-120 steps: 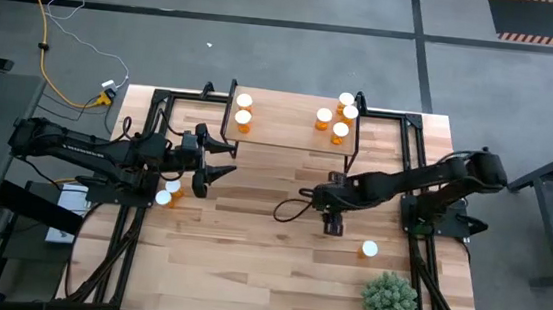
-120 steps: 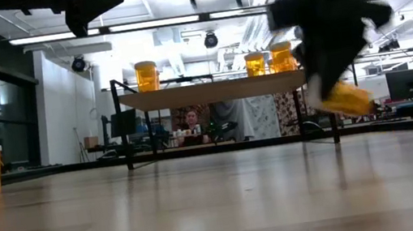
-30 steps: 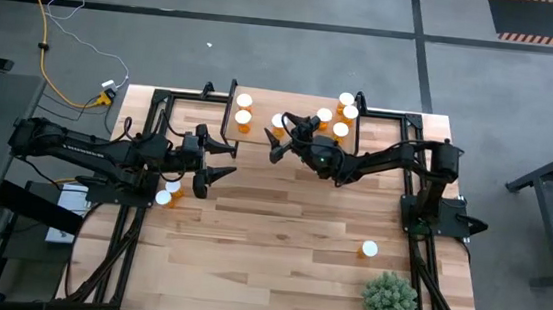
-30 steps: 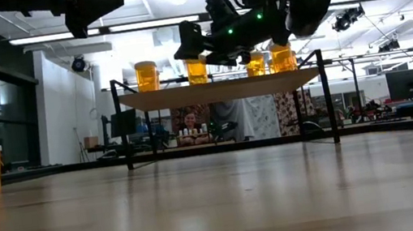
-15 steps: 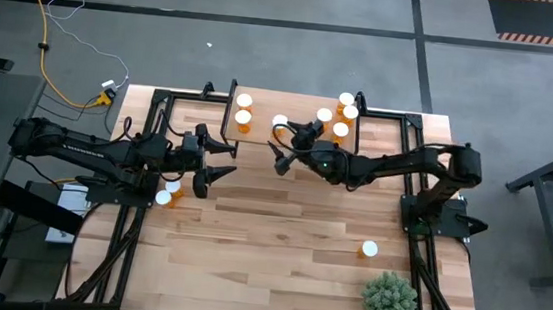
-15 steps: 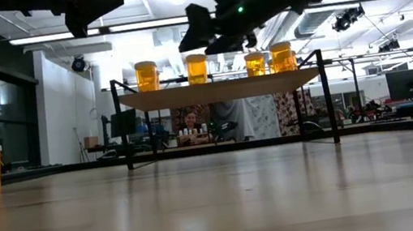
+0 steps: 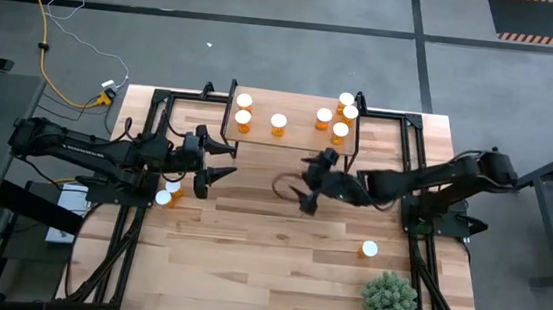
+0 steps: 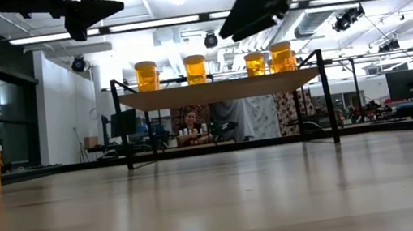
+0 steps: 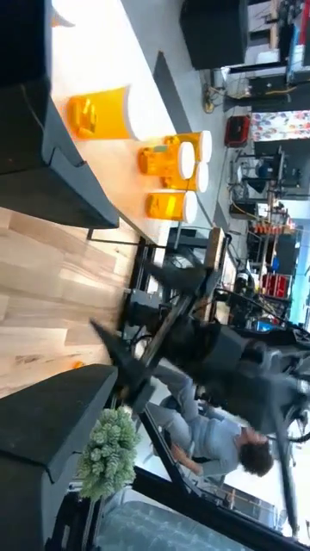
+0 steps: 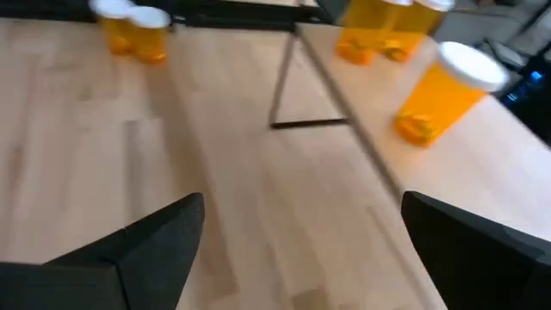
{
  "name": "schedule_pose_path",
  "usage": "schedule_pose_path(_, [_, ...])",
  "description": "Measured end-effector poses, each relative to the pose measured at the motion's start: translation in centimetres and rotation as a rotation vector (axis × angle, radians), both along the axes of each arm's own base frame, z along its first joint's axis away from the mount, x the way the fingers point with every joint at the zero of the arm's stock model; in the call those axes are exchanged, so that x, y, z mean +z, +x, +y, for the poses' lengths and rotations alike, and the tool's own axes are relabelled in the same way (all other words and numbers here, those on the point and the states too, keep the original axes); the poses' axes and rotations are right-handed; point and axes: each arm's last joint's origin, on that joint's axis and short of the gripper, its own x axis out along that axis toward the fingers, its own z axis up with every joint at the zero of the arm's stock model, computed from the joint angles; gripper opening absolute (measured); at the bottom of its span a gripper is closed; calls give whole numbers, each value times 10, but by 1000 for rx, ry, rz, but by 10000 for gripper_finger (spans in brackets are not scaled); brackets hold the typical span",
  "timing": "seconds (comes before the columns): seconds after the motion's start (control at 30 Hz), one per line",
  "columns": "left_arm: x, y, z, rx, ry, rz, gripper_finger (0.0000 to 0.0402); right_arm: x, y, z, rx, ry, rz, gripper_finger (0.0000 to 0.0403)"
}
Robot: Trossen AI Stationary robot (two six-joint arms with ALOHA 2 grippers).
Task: Pick and place medicine bottles onto shelf by color
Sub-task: Put the yellow pill bottle on the shelf
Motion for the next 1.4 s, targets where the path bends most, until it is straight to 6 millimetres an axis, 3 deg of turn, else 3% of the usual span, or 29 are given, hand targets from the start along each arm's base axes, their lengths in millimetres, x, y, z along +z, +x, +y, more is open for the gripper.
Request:
schedule_pose_path(0.17, [11,1,0,36,-45,3,262,-33,-19,22,95,-27,-135,385])
schedule_pose_path(0.27, [8,1,-3,23,-47,49,262,-55,-36,25,100,-29,-266,385])
schedule_pose_path(0.33, [9,1,-4,14,-41,47,262,-59,-44,24,108,-5,-382,385])
schedule_pose_path(0.5, [10,1,-5,7,2,49,262,-45,-53,25,199,-11,-614,385])
schedule_pose_path(0.67, [9,1,-6,-18,13,64,262,-18,-46,30,324,-128,-723,385])
schedule_pose_path(0.83, [7,1,-6,-15,-24,75,262,4,-34,34,376,-343,-703,385])
schedule_pose_path(1.03, [-4,3,-2,145,-200,94,262,13,-22,33,276,-360,-576,385])
schedule_pose_path(1.17, [-4,2,2,243,-332,312,262,12,-18,34,275,-368,-487,385])
schedule_pose_path(1.4, [-3,-14,1,480,-522,881,262,14,-15,33,264,-331,-466,385])
